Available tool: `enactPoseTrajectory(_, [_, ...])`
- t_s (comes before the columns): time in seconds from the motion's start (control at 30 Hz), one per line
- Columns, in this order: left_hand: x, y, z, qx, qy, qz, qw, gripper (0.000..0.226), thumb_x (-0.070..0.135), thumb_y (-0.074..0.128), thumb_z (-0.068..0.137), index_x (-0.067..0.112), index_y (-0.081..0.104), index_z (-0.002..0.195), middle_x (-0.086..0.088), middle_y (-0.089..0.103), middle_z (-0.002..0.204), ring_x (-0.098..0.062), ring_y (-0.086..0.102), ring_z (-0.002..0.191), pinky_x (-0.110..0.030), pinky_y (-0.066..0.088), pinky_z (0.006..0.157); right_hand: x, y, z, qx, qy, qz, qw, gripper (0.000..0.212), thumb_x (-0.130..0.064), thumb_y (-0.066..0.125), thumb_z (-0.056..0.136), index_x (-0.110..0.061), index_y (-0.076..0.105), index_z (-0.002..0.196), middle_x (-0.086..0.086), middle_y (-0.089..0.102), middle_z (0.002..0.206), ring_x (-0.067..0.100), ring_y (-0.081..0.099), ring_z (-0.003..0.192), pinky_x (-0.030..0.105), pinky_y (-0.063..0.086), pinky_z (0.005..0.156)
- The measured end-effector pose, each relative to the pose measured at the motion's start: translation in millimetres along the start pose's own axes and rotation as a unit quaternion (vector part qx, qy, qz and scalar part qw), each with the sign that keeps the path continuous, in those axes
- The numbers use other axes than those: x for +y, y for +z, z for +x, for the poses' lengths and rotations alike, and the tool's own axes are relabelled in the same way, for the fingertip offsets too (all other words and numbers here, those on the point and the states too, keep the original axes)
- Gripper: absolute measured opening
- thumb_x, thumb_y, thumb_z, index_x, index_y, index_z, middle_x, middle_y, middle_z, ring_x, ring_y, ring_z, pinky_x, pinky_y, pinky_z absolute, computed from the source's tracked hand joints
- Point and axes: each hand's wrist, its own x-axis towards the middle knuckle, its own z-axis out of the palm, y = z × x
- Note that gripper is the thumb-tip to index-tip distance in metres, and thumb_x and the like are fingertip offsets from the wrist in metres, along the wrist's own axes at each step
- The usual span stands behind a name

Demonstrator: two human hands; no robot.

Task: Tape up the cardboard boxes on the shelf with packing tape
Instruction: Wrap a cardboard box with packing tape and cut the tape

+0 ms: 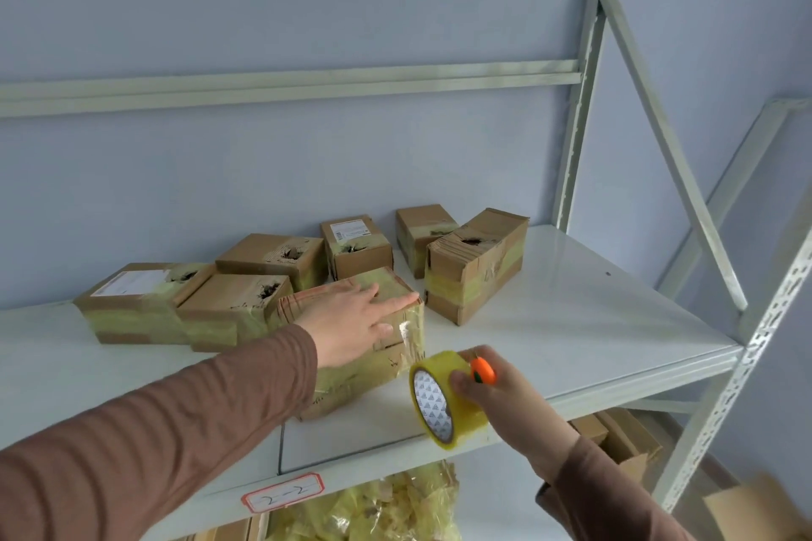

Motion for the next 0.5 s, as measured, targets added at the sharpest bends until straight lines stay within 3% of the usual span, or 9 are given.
enactPoseTrajectory(0.07, [-7.8,-26.0,3.7,0.006,0.019,-0.068,0.997,0.052,0.048,0.029,0.110,0.075,0.002,0.145,0.000,0.049,0.154,-0.025,0.062,0.125,-0.038,0.049,0.107,-20.7,-8.1,1.8,0.022,-0.022,0.045,0.999,0.018,-0.022,0.062,0.101,-0.023,0.062,0.119,0.009,0.067,0.105,0.024,0.063,0.092,0.034,0.050,0.078])
enactPoseTrajectory(0.1, [-14.1,-39.4,7.7,0.017,0.024,-0.122,0.992,0.051,0.043,0.032,0.110,0.075,0.012,0.145,0.004,0.059,0.145,-0.017,0.066,0.114,-0.034,0.053,0.100,-32.2,-13.8,4.3,0.018,-0.034,0.081,0.996,0.021,-0.023,0.062,0.101,-0.027,0.062,0.121,0.008,0.069,0.108,0.022,0.064,0.092,0.030,0.052,0.075])
enactPoseTrajectory(0.13, [-22.6,-51.3,12.4,0.022,0.015,-0.187,0.982,0.050,0.037,0.035,0.111,0.071,0.023,0.146,0.004,0.060,0.144,-0.014,0.065,0.116,-0.031,0.053,0.098,-44.8,-19.6,6.4,0.003,-0.043,0.115,0.992,0.023,-0.023,0.062,0.101,-0.030,0.063,0.123,0.005,0.071,0.111,0.021,0.068,0.094,0.027,0.055,0.074])
enactPoseTrajectory(0.2, [-35.4,-65.8,16.8,-0.001,-0.033,-0.285,0.958,0.050,0.025,0.042,0.110,0.057,0.039,0.147,0.000,0.062,0.141,-0.015,0.068,0.113,-0.029,0.059,0.082,-68.1,-25.7,9.5,-0.040,-0.054,0.145,0.987,0.026,-0.024,0.065,0.100,-0.035,0.066,0.124,0.003,0.073,0.115,0.023,0.072,0.102,0.033,0.060,0.087])
enactPoseTrajectory(0.27, [-40.2,-62.2,14.3,-0.034,-0.083,-0.285,0.954,0.046,0.020,0.050,0.106,0.044,0.046,0.146,0.002,0.066,0.130,-0.016,0.071,0.102,-0.028,0.060,0.071,-82.6,-19.4,13.1,-0.053,-0.072,0.119,0.989,0.029,-0.019,0.066,0.099,-0.036,0.067,0.123,0.008,0.073,0.115,0.030,0.071,0.105,0.041,0.058,0.097])
enactPoseTrajectory(0.33, [-42.0,-45.5,8.8,0.051,-0.116,-0.268,0.955,0.027,0.017,0.051,0.106,0.030,0.059,0.128,-0.002,0.072,0.121,-0.019,0.071,0.101,-0.029,0.058,0.076,-89.8,-7.8,17.4,-0.024,-0.092,0.081,0.992,0.030,-0.013,0.063,0.099,-0.035,0.069,0.120,0.014,0.072,0.113,0.037,0.067,0.103,0.042,0.056,0.097])
enactPoseTrajectory(0.43, [-44.9,-47.5,-10.1,0.251,-0.118,-0.435,0.857,0.013,0.026,0.051,0.107,0.024,0.062,0.101,-0.005,0.074,0.104,-0.027,0.072,0.100,-0.038,0.056,0.081,-98.4,-0.9,24.6,-0.008,-0.078,0.117,0.990,0.028,-0.013,0.062,0.100,-0.032,0.072,0.116,0.016,0.072,0.115,0.032,0.066,0.097,0.043,0.054,0.096])
enactPoseTrajectory(0.47, [-43.9,-53.3,-19.3,0.283,-0.088,-0.428,0.854,0.015,0.036,0.053,0.106,0.026,0.063,0.099,0.000,0.073,0.100,-0.023,0.072,0.098,-0.035,0.054,0.083,-100.9,-2.3,28.4,-0.007,-0.073,0.128,0.989,0.026,-0.013,0.062,0.100,-0.031,0.072,0.115,0.014,0.072,0.113,0.028,0.066,0.094,0.038,0.055,0.090])
enactPoseTrajectory(0.5, [-41.5,-57.6,-28.8,0.299,-0.045,-0.370,0.878,0.022,0.049,0.054,0.102,0.030,0.065,0.098,0.007,0.073,0.097,-0.015,0.070,0.094,-0.034,0.054,0.082,-103.1,-4.4,34.2,-0.007,-0.068,0.133,0.989,0.025,-0.013,0.063,0.100,-0.030,0.073,0.115,0.012,0.073,0.112,0.025,0.068,0.093,0.032,0.056,0.081])
